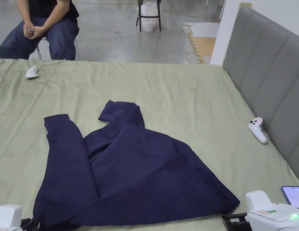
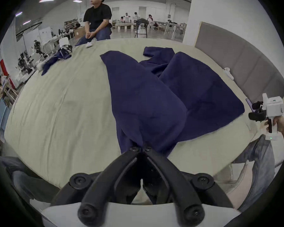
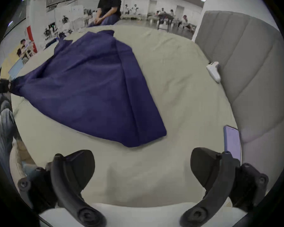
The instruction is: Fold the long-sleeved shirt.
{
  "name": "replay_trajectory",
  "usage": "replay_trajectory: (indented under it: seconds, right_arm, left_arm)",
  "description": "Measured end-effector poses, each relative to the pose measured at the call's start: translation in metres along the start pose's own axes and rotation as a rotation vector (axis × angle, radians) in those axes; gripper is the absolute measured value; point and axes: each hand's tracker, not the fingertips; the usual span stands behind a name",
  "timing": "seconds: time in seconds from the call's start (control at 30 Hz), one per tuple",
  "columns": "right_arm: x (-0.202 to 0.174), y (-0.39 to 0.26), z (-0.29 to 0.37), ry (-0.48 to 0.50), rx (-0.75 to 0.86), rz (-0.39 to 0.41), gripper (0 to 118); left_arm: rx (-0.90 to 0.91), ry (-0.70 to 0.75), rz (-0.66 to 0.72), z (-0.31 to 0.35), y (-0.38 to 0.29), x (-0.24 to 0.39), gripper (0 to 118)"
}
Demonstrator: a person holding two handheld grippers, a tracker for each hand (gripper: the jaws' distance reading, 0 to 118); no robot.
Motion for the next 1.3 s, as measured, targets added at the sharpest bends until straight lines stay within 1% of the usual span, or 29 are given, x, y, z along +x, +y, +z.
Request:
replay_trajectory:
  seconds: [0.03, 0.1, 0.13, 0.17, 0.2, 0.23, 0.27, 0.3, 0.33, 0.4, 0.43, 0.47, 0.5, 0.53, 0.57, 0.6, 0.63, 0.73, 0.83, 0.9, 0.93, 0.97, 1.0, 1.03, 1.07, 1.13, 1.17, 1.2, 1.3]
  right_arm:
    - [0.001, 0.001, 0.009, -0.001, 0.043, -0.032, 116]
    - [0.001, 0.004, 0.024, 0.001, 0.147, -0.086, 116]
    - [0.002, 0.007, 0.030, 0.000, 0.177, -0.116, 116]
    - [0.000, 0.010, 0.036, -0.010, 0.225, -0.148, 116]
    - [-0.003, 0.013, 0.041, 0.003, 0.266, -0.160, 116]
    - [-0.006, 0.017, 0.045, 0.027, 0.298, -0.165, 116]
    - [-0.006, 0.021, 0.046, 0.026, 0.327, -0.178, 115]
    - [-0.010, 0.026, 0.049, 0.032, 0.349, -0.184, 113]
    - [-0.014, 0.031, 0.052, 0.045, 0.377, -0.179, 106]
    - [-0.026, 0.040, 0.059, 0.046, 0.425, -0.178, 84]
    - [-0.030, 0.044, 0.060, 0.049, 0.436, -0.174, 73]
    - [-0.035, 0.047, 0.060, 0.063, 0.439, -0.173, 61]
    - [-0.039, 0.049, 0.060, 0.071, 0.446, -0.175, 41]
    - [-0.045, 0.050, 0.056, 0.068, 0.454, -0.177, 2]
    - [-0.051, 0.050, 0.054, 0.058, 0.466, -0.183, 0]
    - [-0.054, 0.050, 0.051, 0.073, 0.451, -0.182, 0]
    - [-0.057, 0.048, 0.046, 0.120, 0.423, -0.189, 0]
    - [-0.068, 0.040, 0.036, 0.103, 0.404, -0.167, 0]
    - [-0.065, 0.039, 0.025, 0.137, 0.375, -0.191, 0]
    - [-0.061, 0.046, 0.020, 0.134, 0.378, -0.196, 0]
    - [-0.056, 0.054, 0.014, 0.135, 0.369, -0.193, 9]
    - [-0.053, 0.063, 0.007, 0.134, 0.346, -0.184, 40]
    - [-0.050, 0.071, -0.001, 0.135, 0.337, -0.183, 83]
    - [-0.055, 0.084, -0.014, 0.196, 0.351, -0.144, 118]
    - [-0.050, 0.092, -0.021, 0.152, 0.345, -0.155, 115]
    - [-0.045, 0.112, -0.047, 0.147, 0.318, -0.145, 117]
    - [-0.035, 0.126, -0.065, 0.159, 0.294, -0.148, 117]
    - [-0.022, 0.139, -0.083, 0.195, 0.264, -0.157, 117]
    - [-0.011, 0.169, -0.134, 0.258, 0.201, -0.154, 114]
  left_arm:
    - [0.001, 0.006, 0.005, -0.003, 0.001, -0.007, 4]
    - [0.020, 0.023, -0.003, -0.001, 0.002, -0.001, 5]
    - [0.034, 0.034, 0.009, 0.001, 0.004, -0.003, 18]
    - [0.053, 0.069, 0.023, 0.003, 0.008, -0.005, 43]
    - [0.086, 0.081, 0.040, 0.007, 0.012, -0.003, 81]
    - [0.217, 0.111, 0.040, 0.024, 0.019, -0.005, 111]
    - [0.214, 0.074, 0.037, 0.034, 0.030, -0.003, 107]
    - [0.231, 0.072, 0.072, 0.026, 0.034, -0.011, 105]
    - [0.247, 0.075, 0.088, 0.030, 0.043, -0.011, 107]
    - [0.295, 0.093, 0.099, 0.033, 0.058, -0.010, 111]
    - [0.302, 0.106, 0.094, 0.027, 0.059, 0.006, 111]
    - [0.304, 0.102, 0.093, 0.025, 0.063, 0.008, 108]
    - [0.310, 0.091, 0.095, 0.024, 0.066, 0.009, 99]
    - [0.320, 0.077, 0.106, 0.020, 0.069, 0.009, 64]
    - [0.324, 0.075, 0.123, 0.009, 0.066, 0.007, 25]
    - [0.318, 0.095, 0.123, 0.004, 0.067, 0.008, 7]
    - [0.321, 0.098, 0.127, 0.003, 0.067, 0.008, 5]
    - [0.294, 0.070, 0.153, 0.005, 0.066, 0.016, 4]
    - [0.277, 0.070, 0.147, -0.004, 0.059, 0.001, 4]
    - [0.264, 0.074, 0.154, -0.007, 0.057, -0.007, 4]
    - [0.262, 0.078, 0.170, -0.008, 0.056, -0.012, 4]
    - [0.258, 0.073, 0.180, -0.004, 0.052, -0.001, 4]
    - [0.248, 0.070, 0.187, -0.005, 0.051, -0.001, 4]
    - [0.242, 0.077, 0.191, -0.006, 0.050, -0.001, 4]
    - [0.239, 0.083, 0.190, -0.010, 0.048, -0.004, 4]
    - [0.226, 0.084, 0.200, -0.015, 0.047, -0.012, 4]
    - [0.221, 0.081, 0.208, -0.017, 0.046, -0.013, 4]
    - [0.217, 0.078, 0.209, -0.018, 0.045, -0.013, 4]
    - [0.198, 0.076, 0.213, -0.022, 0.042, -0.002, 4]
